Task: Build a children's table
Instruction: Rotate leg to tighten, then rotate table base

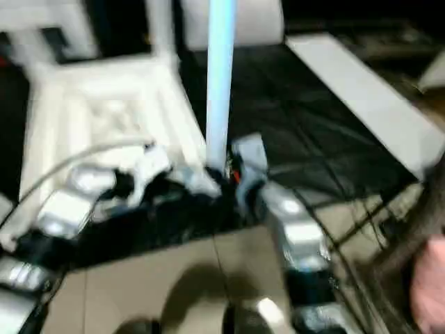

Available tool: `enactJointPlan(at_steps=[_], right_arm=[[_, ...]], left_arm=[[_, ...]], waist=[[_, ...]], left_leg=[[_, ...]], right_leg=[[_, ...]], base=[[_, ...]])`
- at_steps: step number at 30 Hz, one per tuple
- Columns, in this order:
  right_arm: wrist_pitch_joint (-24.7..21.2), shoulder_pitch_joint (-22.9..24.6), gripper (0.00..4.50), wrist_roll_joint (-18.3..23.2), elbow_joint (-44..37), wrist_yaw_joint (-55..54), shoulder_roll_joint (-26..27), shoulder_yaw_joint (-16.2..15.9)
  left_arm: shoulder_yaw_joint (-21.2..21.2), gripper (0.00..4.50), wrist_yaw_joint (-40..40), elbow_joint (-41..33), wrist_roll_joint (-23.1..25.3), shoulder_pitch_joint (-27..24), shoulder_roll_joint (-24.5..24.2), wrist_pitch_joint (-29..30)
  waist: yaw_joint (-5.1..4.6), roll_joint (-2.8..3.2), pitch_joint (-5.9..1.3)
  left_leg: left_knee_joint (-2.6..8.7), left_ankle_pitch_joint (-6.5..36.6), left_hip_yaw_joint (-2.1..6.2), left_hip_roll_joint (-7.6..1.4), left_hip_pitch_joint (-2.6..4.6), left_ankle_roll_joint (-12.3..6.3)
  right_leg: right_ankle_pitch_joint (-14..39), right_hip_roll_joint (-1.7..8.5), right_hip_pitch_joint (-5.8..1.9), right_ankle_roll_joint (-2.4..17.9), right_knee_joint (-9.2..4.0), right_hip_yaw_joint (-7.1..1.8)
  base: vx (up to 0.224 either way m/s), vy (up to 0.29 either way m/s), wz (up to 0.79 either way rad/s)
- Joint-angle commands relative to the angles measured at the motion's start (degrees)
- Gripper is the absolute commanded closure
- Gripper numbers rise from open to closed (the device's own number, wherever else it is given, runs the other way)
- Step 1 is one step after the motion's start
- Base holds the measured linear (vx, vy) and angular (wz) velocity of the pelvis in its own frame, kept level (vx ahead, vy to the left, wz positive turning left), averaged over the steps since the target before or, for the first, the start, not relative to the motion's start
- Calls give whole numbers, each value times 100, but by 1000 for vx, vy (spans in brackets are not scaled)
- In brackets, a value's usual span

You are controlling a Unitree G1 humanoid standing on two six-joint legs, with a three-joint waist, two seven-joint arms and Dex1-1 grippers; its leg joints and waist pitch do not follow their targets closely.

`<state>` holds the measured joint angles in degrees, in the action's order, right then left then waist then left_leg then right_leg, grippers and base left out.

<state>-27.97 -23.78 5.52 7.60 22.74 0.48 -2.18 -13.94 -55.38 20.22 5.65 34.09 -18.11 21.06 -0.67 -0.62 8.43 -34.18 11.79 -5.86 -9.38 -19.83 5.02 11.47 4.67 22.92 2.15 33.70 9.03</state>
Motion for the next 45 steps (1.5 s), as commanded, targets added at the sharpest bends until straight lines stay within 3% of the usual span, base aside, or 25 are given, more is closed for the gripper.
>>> enactJointPlan(at_steps=[1,2,3,4,5,6,7,11,14,15,17,18,22,23,24,25,27,28,31,33,35,38,40,43,45], right_arm=[[-132,-138,258,82,311,-114,512,-551],[-11,-423,258,-129,736,-874,817,-368],[-3,-437,258,-126,760,-906,840,-350],[85,-575,224,-84,992,-1202,1071,-161],[85,-575,203,-84,992,-1202,1071,-161],[133,-581,189,-128,1005,-1227,1079,-152],[163,-579,186,-163,1002,-1239,1075,-152],[242,-397,150,-164,772,-1149,964,-122],[358,-197,141,-295,508,-1042,703,-191],[430,-108,117,-346,402,-943,567,-226],[245,95,106,-149,87,-793,465,-84],[200,264,100,-103,-192,-656,289,-79],[175,762,56,93,-984,-231,-120,-33],[146,877,54,251,-1188,-34,-210,0],[109,1030,50,477,-1461,240,-340,35],[106,1113,41,550,-1610,368,-454,33],[97,1205,15,669,-1791,588,-610,34],[95,1259,9,735,-1911,738,-729,39],[-57,1334,1,957,-2201,1035,-981,92],[-86,1331,0,1099,-2299,1192,-1066,91],[-129,1303,0,1342,-2431,1404,-1168,69],[-167,1064,0,1488,-2318,1444,-1111,91],[-172,859,0,1512,-2140,1407,-1016,97],[-30,555,0,1442,-1760,1408,-931,-4],[23,464,0,1411,-1627,1408,-910,-32]], left_arm=[[-349,450,170,52,0,110,375,-31],[-347,450,272,175,75,221,364,-95],[-349,450,277,183,85,227,359,-106],[-372,450,326,257,200,293,307,-218],[-372,450,326,257,200,293,307,-218],[-365,450,297,289,220,302,262,-252],[-361,450,264,313,230,309,226,-291],[-337,450,66,314,198,273,0,-548],[-269,450,-8,355,120,250,-78,-866],[-230,450,3,378,101,244,-100,-939],[-198,450,12,435,113,229,-169,-1240],[-123,450,59,481,95,207,-201,-1367],[190,450,106,476,-177,99,-228,-1531],[250,450,98,422,-241,58,-237,-1538],[361,407,101,332,-362,-12,-238,-1540],[434,396,108,256,-443,-65,-235,-1533],[557,390,72,84,-638,-165,-206,-1453],[656,375,52,-72,-797,-255,-180,-1377],[885,351,144,-525,-1090,-541,-146,-1187],[999,343,203,-803,-1256,-704,-118,-1010],[1158,308,316,-1387,-1527,-1043,-60,-668],[1249,296,557,-2404,-1843,-1730,-6,-137],[1229,271,707,-3052,-1936,-2260,-6,148],[1131,253,945,-3894,-2113,-3052,26,617],[1112,229,1010,-4081,-2158,-3247,48,725]], waist=[[3,111,-392],[-37,66,-355],[-37,56,-320],[-53,57,-300],[-47,63,-301],[-42,20,-313],[-28,47,-303],[-7,42,-346],[23,25,-391],[35,32,-406],[86,30,-457],[109,17,-476],[216,9,-539],[225,8,-538],[240,3,-536],[251,-9,-529],[238,-17,-513],[233,-10,-483],[258,0,-472],[273,0,-482],[280,14,-518],[263,21,-505],[257,50,-489],[254,21,-453],[250,40,-451]], left_leg=[[488,968,112,-380,-101,-147],[493,1323,47,-326,-92,-164],[496,1545,39,-296,-74,-137],[470,1835,22,-254,-28,-98],[462,1854,23,-247,-22,-107],[464,1811,11,-255,-15,-140],[476,1759,4,-273,-3,-163],[513,1485,-14,-325,-38,-222],[519,1088,-35,-368,-71,-279],[511,884,-54,-377,-68,-315],[471,601,-101,-378,-25,-419],[465,285,-103,-360,-88,-522],[423,-262,-124,-363,-109,-812],[424,-295,-123,-367,-107,-845],[417,-260,-130,-360,-119,-908],[416,-214,-134,-368,-133,-927],[427,106,-164,-340,-142,-815],[441,286,-173,-348,-119,-736],[454,511,-186,-351,-89,-614],[456,530,-190,-360,-72,-598],[446,431,-195,-403,-80,-590],[445,380,-198,-407,-115,-631],[444,400,-211,-383,-124,-637],[453,601,-242,-369,-86,-590],[454,679,-235,-377,-80,-543]], right_leg=[[1571,485,-371,726,-462,-455],[1844,477,-346,834,-512,-458],[2284,488,-326,782,-559,-441],[3012,517,-296,575,-663,-413],[3211,536,-298,465,-708,-401],[3358,545,-288,324,-760,-397],[3308,544,-271,278,-765,-404],[2791,539,-286,394,-697,-452],[2001,527,-317,680,-574,-500],[1656,515,-316,784,-528,-522],[1143,509,-303,968,-468,-561],[736,499,-359,1093,-394,-564],[89,499,-405,1130,-315,-556],[61,492,-397,1147,-309,-552],[73,486,-419,1160,-323,-544],[113,502,-420,1142,-325,-549],[808,514,-434,1004,-414,-524],[1211,496,-387,948,-462,-519],[1719,465,-343,779,-526,-515],[1741,464,-340,759,-527,-517],[1367,459,-347,883,-443,-530],[1216,453,-348,1012,-431,-537],[1300,433,-339,1028,-443,-537],[1713,400,-305,895,-510,-534],[1849,411,-303,879,-511,-534]], base=[[0,0,0],[0,0,0],[0,0,0],[0,0,0],[0,0,0],[0,0,0],[0,0,0],[0,0,0],[0,0,0],[52,-1,5],[67,-9,10],[60,-20,7],[0,0,0],[0,0,0],[0,0,0],[0,0,0],[0,0,0],[0,0,0],[0,0,0],[0,0,0],[0,0,0],[0,0,0],[0,0,0],[0,0,0],[0,0,0]])
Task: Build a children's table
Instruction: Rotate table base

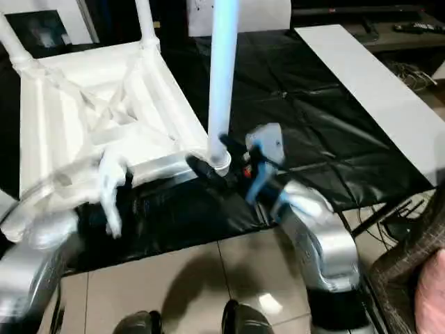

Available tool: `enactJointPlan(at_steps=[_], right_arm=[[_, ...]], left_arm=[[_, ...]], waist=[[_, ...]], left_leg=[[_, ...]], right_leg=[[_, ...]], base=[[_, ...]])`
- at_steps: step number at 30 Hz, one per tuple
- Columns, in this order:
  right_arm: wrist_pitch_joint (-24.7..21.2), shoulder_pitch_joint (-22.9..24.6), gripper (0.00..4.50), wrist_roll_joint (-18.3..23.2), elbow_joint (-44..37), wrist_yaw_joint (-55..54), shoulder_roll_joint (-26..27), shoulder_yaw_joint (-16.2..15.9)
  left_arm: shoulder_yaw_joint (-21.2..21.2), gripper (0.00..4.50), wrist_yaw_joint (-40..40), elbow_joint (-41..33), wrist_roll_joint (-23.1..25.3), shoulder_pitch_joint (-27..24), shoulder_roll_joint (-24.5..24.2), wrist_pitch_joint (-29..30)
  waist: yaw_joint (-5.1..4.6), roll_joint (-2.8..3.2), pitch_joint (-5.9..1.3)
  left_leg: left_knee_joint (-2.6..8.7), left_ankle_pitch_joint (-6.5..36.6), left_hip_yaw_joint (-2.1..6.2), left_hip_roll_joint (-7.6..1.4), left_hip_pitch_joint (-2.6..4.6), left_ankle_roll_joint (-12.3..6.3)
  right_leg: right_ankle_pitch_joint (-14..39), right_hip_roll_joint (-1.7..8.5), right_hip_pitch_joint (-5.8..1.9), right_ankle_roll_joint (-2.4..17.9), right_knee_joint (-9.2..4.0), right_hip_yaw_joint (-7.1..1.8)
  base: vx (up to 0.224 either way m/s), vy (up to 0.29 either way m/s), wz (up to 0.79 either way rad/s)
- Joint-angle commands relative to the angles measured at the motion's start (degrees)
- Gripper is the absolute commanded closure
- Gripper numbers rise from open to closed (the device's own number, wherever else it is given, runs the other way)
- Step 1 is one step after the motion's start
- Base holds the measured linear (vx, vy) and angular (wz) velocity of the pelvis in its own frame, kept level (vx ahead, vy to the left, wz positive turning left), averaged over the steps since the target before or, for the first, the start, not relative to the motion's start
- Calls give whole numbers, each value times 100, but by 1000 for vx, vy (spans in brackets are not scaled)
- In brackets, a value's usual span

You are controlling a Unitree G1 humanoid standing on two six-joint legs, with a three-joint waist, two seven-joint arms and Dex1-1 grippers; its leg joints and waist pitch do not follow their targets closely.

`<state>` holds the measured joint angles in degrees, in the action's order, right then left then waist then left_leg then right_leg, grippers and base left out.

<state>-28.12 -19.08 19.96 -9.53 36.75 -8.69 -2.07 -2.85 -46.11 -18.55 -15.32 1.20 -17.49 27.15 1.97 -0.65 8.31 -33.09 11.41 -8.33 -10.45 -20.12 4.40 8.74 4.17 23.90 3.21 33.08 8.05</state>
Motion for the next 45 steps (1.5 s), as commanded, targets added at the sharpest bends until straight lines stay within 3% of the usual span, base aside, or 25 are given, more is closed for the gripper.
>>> enactJointPlan(at_steps=[1,3,5,9,10,11,13,17,22,24,25,30,36,38,40,45], right_arm=[[163,-252,0,-66,464,-28,80,-35],[177,-440,0,16,725,-79,165,57],[330,-730,0,30,1135,-291,266,273],[643,-909,0,-93,1536,-453,162,470],[828,-953,0,-206,1695,-512,79,496],[952,-979,0,-285,1796,-549,25,505],[1216,-1031,0,-395,2049,-619,-80,578],[1418,-949,0,-524,2232,-657,-272,671],[1159,-389,0,-590,1759,-501,-379,339],[996,-212,0,-622,1568,-461,-384,160],[893,-22,0,-696,1397,-411,-400,-95],[650,433,0,-1059,1200,-462,-312,-868],[541,443,0,-1196,1232,-723,-105,-972],[567,336,0,-1319,1411,-824,-18,-1123],[648,213,0,-1410,1632,-915,68,-1187],[830,-178,0,-1519,2236,-1198,337,-1114]], left_arm=[[26,223,227,-446,-65,-352,8,210],[93,218,309,-583,-32,-646,-31,230],[354,196,383,-914,-79,-1185,-189,331],[809,175,115,-1282,-318,-1769,-579,518],[987,175,-36,-1408,-438,-1994,-769,609],[1093,159,-124,-1486,-516,-2129,-890,671],[1353,143,-331,-1546,-652,-2366,-1165,741],[2146,104,-499,-1275,-805,-2404,-1526,725],[2996,61,-716,-823,-1070,-2293,-2058,679],[3121,53,-729,-732,-1148,-2194,-2128,670],[3223,46,-747,-620,-1221,-2081,-2199,654],[3371,8,-1102,-133,-1111,-2124,-2663,689],[3439,4,-1213,225,-1103,-1987,-2846,475],[3265,4,-993,275,-1242,-1501,-2642,370],[3070,4,-826,289,-1287,-1208,-2464,295],[2648,4,-518,365,-1240,-714,-2022,126]], waist=[[-1,42,-433],[-24,27,-393],[-52,27,-374],[-39,57,-348],[-18,73,-363],[-46,72,-353],[-36,86,-350],[-19,90,-341],[-37,78,-349],[-26,75,-363],[-30,101,-353],[-35,145,-321],[-30,159,-318],[0,188,-330],[-1,184,-348],[-24,173,-397]], left_leg=[[341,827,8,-256,-19,-462],[364,974,25,-245,-57,-423],[368,1143,34,-236,-40,-361],[367,1249,17,-233,25,-319],[353,1245,18,-258,58,-281],[385,1222,27,-266,-4,-305],[381,1326,5,-263,56,-291],[389,1320,-16,-248,56,-307],[386,1075,-20,-219,2,-437],[386,966,-18,-224,10,-482],[396,1009,-18,-225,9,-486],[415,1264,-6,-241,44,-390],[444,1450,20,-271,79,-241],[441,1422,8,-289,118,-182],[440,1408,12,-285,80,-97],[398,1188,-7,-265,42,-46]], right_leg=[[2315,443,-372,662,-478,-429],[2558,431,-392,524,-517,-410],[2848,437,-372,381,-559,-403],[2964,406,-312,283,-599,-397],[2764,428,-277,377,-545,-413],[2582,385,-323,435,-508,-407],[2509,377,-272,501,-496,-429],[2379,366,-278,598,-473,-491],[2197,341,-324,614,-445,-532],[2122,338,-329,637,-434,-537],[2181,331,-329,629,-451,-525],[2512,345,-298,558,-484,-531],[2392,359,-276,641,-457,-562],[2106,355,-253,775,-423,-584],[1799,360,-293,919,-355,-591],[1532,394,-353,1035,-308,-621]], base=[[0,0,0],[0,0,0],[0,0,0],[0,0,0],[0,0,0],[0,0,0],[0,0,0],[0,0,0],[0,0,0],[0,0,0],[0,0,0],[0,0,0],[0,0,0],[0,0,0],[0,0,0],[0,0,0]])
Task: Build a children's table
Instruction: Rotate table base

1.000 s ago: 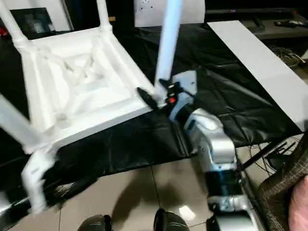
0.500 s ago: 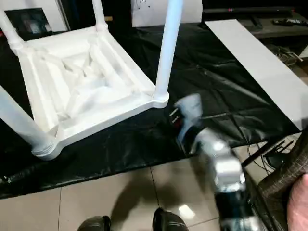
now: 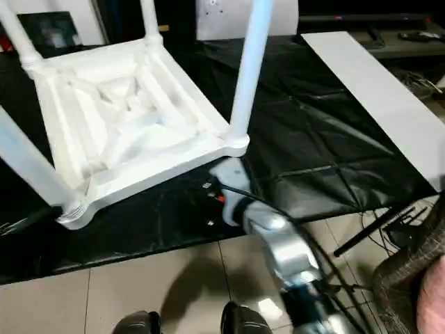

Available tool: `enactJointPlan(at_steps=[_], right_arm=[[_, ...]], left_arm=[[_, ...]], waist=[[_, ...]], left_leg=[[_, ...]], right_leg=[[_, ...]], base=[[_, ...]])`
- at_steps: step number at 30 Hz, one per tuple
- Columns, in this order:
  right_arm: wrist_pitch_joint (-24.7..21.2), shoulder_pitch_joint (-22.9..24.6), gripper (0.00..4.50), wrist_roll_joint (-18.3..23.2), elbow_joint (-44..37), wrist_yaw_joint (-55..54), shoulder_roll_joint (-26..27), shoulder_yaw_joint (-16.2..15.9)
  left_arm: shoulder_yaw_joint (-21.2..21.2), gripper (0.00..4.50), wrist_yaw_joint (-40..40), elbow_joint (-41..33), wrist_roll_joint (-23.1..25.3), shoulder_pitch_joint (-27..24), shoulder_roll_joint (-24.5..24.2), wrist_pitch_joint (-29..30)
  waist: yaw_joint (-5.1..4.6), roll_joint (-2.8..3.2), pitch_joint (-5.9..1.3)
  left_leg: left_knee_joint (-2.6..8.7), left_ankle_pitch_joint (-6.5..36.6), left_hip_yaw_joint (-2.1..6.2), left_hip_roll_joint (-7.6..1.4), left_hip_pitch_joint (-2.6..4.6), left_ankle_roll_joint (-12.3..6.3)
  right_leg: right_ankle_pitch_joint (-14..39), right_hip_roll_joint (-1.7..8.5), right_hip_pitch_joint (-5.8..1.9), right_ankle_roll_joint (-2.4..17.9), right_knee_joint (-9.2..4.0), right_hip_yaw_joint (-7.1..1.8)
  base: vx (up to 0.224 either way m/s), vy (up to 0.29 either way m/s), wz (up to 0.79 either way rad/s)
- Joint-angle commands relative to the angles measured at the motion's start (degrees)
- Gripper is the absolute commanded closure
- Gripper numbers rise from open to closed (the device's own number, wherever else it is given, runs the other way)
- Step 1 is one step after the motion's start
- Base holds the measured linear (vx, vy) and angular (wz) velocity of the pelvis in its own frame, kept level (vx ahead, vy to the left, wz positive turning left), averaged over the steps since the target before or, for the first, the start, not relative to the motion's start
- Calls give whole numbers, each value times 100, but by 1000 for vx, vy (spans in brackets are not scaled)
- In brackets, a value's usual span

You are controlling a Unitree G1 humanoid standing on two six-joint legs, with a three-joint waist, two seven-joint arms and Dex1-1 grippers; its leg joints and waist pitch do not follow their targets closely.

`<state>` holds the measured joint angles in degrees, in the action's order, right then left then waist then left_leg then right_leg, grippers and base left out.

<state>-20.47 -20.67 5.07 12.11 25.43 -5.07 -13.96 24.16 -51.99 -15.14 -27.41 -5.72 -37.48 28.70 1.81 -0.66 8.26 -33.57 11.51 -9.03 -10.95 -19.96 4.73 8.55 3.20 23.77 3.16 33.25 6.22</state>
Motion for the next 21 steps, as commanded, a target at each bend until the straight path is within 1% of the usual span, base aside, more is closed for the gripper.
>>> enactJointPlan(at_steps=[1,2,3,4,5,6,8,9,10,11,12,13,14,15,16,17,18,19,20,21], right_arm=[[174,-299,0,-60,472,-155,116,123],[204,-411,0,-70,640,-190,169,137],[239,-507,0,-82,794,-222,211,145],[239,-507,0,-82,794,-222,211,145],[259,-585,0,-110,947,-257,236,139],[263,-639,0,-150,1077,-290,243,120],[287,-749,0,-246,1403,-364,260,80],[304,-782,0,-281,1519,-389,263,65],[340,-793,0,-289,1577,-394,267,64],[386,-807,0,-290,1634,-387,278,74],[407,-813,0,-290,1657,-379,282,78],[471,-848,0,-296,1747,-370,299,97],[515,-884,0,-296,1808,-362,317,116],[560,-916,0,-299,1869,-355,331,134],[602,-958,0,-294,1920,-351,348,153],[638,-1005,0,-285,1969,-348,364,169],[682,-1068,0,-279,2041,-352,381,183],[693,-1087,0,-278,2062,-354,386,186],[748,-1136,0,-277,2130,-346,402,199],[767,-1150,0,-271,2146,-336,408,204]], left_arm=[[-333,4,126,-56,-132,188,263,45],[-470,4,132,-88,-148,264,384,60],[-604,4,134,-124,-164,327,489,88],[-604,4,134,-124,-164,327,489,88],[-751,4,158,-172,-171,397,595,119],[-885,4,200,-230,-182,464,690,154],[-1276,4,349,-407,-236,629,985,242],[-1449,4,394,-477,-251,676,1095,264],[-1633,4,422,-545,-261,706,1212,291],[-1820,4,447,-602,-262,736,1316,309],[-1940,4,470,-632,-249,762,1389,318],[-2036,4,497,-651,-224,793,1462,328],[-2196,4,528,-679,-220,850,1602,349],[-2311,4,560,-696,-226,891,1694,362],[-2497,4,593,-702,-215,968,1846,368],[-2700,4,625,-678,-173,1069,2003,353],[-2890,4,673,-598,-99,1215,2191,311],[-2941,4,690,-564,-74,1266,2249,291],[-3073,4,752,-492,-44,1392,2377,253],[-3123,4,767,-464,-36,1446,2429,241]], waist=[[-25,140,-403],[-25,144,-397],[-11,134,-398],[-9,142,-410],[7,142,-411],[0,102,-432],[20,127,-439],[26,131,-452],[29,122,-462],[13,94,-446],[0,101,-429],[-5,77,-433],[-2,81,-433],[-8,75,-427],[-19,60,-435],[-25,52,-423],[-22,48,-424],[-28,48,-419],[-36,31,-422],[-37,25,-427]], left_leg=[[443,1094,47,-218,14,-110],[442,1087,58,-213,13,-103],[423,1027,37,-207,21,-108],[418,979,35,-208,18,-120],[410,927,25,-213,22,-143],[411,816,25,-215,14,-166],[394,756,9,-222,32,-174],[390,699,9,-231,24,-162],[384,668,6,-223,18,-168],[396,685,15,-218,-21,-182],[400,898,7,-214,-6,-177],[384,956,-1,-196,-9,-175],[386,942,2,-194,-14,-175],[383,935,0,-190,-21,-171],[381,936,-3,-191,-25,-172],[368,1002,-7,-184,-20,-177],[364,1024,-8,-181,-12,-183],[365,1039,-5,-183,-14,-191],[355,1052,-2,-164,-31,-201],[355,1035,8,-164,-34,-200]], right_leg=[[1496,486,-341,1061,-312,-440],[1560,485,-351,1075,-315,-432],[1586,492,-339,1075,-326,-450],[1548,493,-344,1089,-308,-452],[1480,488,-333,1077,-304,-455],[1399,483,-352,1096,-273,-453],[1350,481,-334,1133,-286,-457],[1188,473,-336,1188,-252,-459],[1111,466,-343,1202,-250,-459],[1079,457,-367,1183,-234,-457],[1436,465,-359,1086,-285,-449],[1665,484,-371,989,-310,-462],[1732,484,-371,962,-318,-460],[1796,471,-365,918,-329,-457],[1833,472,-371,904,-329,-458],[2027,469,-355,834,-359,-457],[2095,469,-348,813,-368,-454],[2160,465,-346,780,-376,-448],[2298,468,-354,703,-394,-436],[2313,473,-363,682,-387,-431]], base=[[0,0,0],[0,0,0],[0,0,0],[0,0,0],[0,0,0],[0,0,0],[0,0,0],[0,0,0],[0,0,0],[0,0,0],[0,0,0],[0,0,0],[0,0,0],[0,0,0],[0,0,0],[0,0,0],[0,0,0],[0,0,0],[0,0,0],[0,0,0]])
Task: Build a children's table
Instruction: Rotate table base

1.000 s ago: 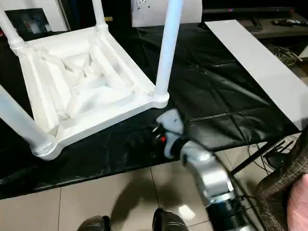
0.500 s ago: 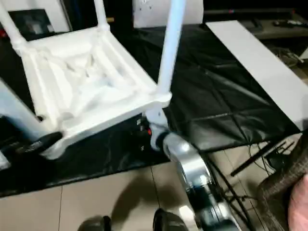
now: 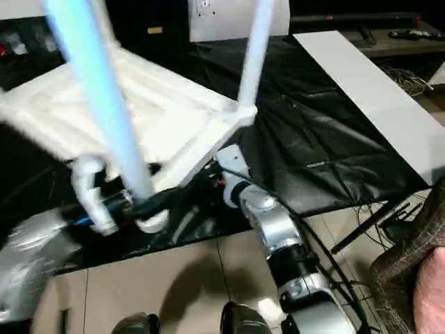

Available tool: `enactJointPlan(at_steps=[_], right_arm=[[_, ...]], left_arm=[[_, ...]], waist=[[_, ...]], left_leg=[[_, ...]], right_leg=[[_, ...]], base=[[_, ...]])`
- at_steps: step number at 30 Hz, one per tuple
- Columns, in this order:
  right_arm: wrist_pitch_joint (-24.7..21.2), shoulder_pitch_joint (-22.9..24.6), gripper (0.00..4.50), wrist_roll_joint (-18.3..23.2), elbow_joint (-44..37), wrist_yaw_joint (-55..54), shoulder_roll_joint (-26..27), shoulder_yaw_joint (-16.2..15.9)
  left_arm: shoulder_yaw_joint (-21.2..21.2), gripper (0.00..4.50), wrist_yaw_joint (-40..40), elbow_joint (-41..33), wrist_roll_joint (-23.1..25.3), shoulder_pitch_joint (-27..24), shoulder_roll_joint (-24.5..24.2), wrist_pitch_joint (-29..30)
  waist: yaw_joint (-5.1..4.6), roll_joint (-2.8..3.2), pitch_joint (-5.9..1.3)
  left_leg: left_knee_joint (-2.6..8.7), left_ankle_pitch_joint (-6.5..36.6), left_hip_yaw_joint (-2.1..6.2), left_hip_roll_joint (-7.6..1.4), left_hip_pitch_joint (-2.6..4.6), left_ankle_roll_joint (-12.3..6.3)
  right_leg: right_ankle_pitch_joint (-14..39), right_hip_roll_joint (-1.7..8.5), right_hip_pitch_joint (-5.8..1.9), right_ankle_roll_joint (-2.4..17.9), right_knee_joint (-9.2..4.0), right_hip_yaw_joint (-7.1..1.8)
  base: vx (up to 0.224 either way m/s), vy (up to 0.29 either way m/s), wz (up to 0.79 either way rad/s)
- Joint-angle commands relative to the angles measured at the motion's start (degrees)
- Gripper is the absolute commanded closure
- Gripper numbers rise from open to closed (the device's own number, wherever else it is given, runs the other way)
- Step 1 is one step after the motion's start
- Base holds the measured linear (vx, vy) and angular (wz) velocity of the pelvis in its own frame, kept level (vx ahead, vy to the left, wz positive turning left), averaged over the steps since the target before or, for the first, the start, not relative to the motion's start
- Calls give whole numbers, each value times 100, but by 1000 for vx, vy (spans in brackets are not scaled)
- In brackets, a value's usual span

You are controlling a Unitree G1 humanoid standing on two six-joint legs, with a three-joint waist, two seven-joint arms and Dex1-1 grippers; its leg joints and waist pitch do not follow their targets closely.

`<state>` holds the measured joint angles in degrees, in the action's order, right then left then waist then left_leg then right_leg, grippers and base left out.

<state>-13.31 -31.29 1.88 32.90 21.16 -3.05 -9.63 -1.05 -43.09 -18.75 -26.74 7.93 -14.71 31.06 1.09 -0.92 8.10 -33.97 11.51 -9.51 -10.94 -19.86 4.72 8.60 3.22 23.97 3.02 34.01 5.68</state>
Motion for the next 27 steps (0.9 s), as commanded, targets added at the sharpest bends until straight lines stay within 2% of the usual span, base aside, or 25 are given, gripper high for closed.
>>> enactJointPlan(at_steps=[1,5,10,11,12,13,14,16,18,19,20,21,23,24,25,27], right_arm=[[93,-118,0,51,106,100,215,-221],[186,-226,0,17,265,86,233,-174],[387,-353,0,-105,563,-10,232,-31],[422,-360,0,-110,610,-70,209,23],[437,-362,0,-105,633,-102,197,58],[442,-362,0,-105,636,-108,195,62],[510,-340,0,-103,656,-251,145,170],[537,-306,0,-88,631,-332,107,244],[578,-147,0,10,445,-453,15,451],[570,-94,0,39,373,-467,-11,500],[554,98,0,104,122,-469,-108,636],[531,216,0,141,-38,-441,-169,695],[518,419,0,188,-321,-376,-277,782],[518,482,0,200,-414,-353,-312,805],[495,553,0,225,-529,-299,-356,825],[402,832,0,349,-1029,-45,-557,868]], left_arm=[[-699,4,-88,-57,-94,180,245,-9],[-968,4,-51,194,39,503,519,-134],[-1069,4,154,970,614,1030,784,-703],[-1045,4,224,1219,735,1189,829,-887],[-1027,4,256,1341,784,1268,852,-977],[-1025,4,264,1359,795,1279,854,-993],[-946,4,449,1739,993,1513,911,-1280],[-875,4,577,1965,1094,1645,938,-1438],[-743,4,836,2454,1345,1896,899,-1832],[-716,4,868,2543,1382,1941,873,-1896],[-606,4,890,2715,1402,2038,813,-2003],[-539,4,885,2709,1364,2052,794,-1996],[-469,4,810,2603,1257,2013,759,-1936],[-458,4,766,2542,1214,1982,746,-1894],[-463,4,671,2475,1160,1931,722,-1862],[-590,4,187,2193,1016,1636,469,-1766]], waist=[[19,44,-422],[-36,37,-444],[-38,36,-470],[-42,34,-474],[-39,30,-473],[-44,27,-478],[-41,23,-477],[-34,31,-486],[-26,40,-502],[-19,28,-498],[0,50,-514],[14,72,-509],[29,89,-527],[32,57,-526],[42,102,-524],[52,88,-518]], left_leg=[[385,967,54,-161,-58,-223],[366,832,45,-151,-67,-322],[345,704,38,-145,-71,-411],[348,675,46,-144,-92,-426],[347,746,39,-146,-62,-417],[343,730,44,-142,-80,-421],[344,726,44,-146,-84,-423],[339,685,37,-136,-73,-437],[330,692,32,-135,-51,-447],[339,665,38,-130,-68,-465],[342,632,48,-153,-62,-453],[336,630,35,-157,-51,-460],[339,568,47,-164,-76,-464],[333,598,36,-157,-76,-471],[333,613,42,-150,-75,-468],[329,645,37,-142,-87,-512]], right_leg=[[2255,470,-388,674,-461,-379],[2044,449,-383,751,-452,-368],[1839,449,-398,832,-434,-361],[1803,451,-412,839,-432,-358],[1850,450,-394,820,-444,-357],[1830,456,-412,829,-434,-356],[1814,459,-413,840,-439,-355],[1747,447,-408,841,-438,-352],[1717,436,-401,827,-435,-350],[1706,429,-418,795,-444,-348],[1631,459,-418,847,-408,-356],[1554,442,-404,841,-425,-356],[1353,451,-434,934,-388,-358],[1346,450,-436,956,-396,-360],[1365,452,-440,980,-391,-356],[1477,459,-453,955,-412,-356]], base=[[0,0,0],[0,0,0],[0,0,0],[0,0,0],[0,0,0],[0,0,0],[0,0,0],[0,0,0],[0,0,0],[0,0,0],[0,0,0],[0,0,0],[0,0,0],[0,0,0],[0,0,0],[0,0,0]])
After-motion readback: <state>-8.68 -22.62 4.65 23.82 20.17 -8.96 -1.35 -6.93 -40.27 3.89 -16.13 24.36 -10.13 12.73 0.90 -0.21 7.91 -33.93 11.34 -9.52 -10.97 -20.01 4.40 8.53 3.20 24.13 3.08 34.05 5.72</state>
